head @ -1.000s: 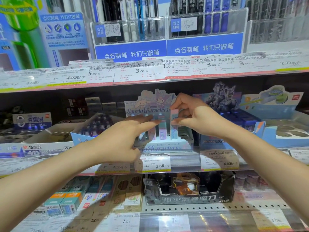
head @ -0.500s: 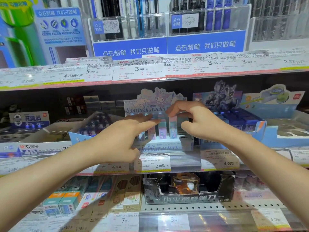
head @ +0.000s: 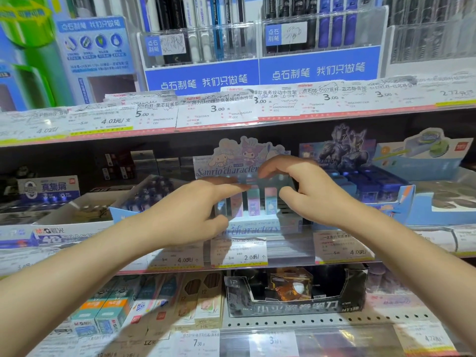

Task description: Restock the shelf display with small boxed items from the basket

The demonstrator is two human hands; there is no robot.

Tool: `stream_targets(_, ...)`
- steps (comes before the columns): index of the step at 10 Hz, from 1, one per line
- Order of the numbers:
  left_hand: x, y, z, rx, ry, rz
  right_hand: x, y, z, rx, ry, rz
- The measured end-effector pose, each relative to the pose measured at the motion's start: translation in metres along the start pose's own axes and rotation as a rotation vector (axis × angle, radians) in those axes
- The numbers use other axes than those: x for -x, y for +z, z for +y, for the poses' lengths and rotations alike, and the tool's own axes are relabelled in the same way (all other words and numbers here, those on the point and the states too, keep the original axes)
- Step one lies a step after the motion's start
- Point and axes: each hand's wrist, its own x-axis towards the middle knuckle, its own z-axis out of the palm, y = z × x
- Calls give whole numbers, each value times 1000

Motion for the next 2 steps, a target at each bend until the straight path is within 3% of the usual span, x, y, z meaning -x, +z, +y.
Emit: stream_targets(2, 7, 2, 6, -35, 73, 337, 30, -11, -1, -48, -181, 256)
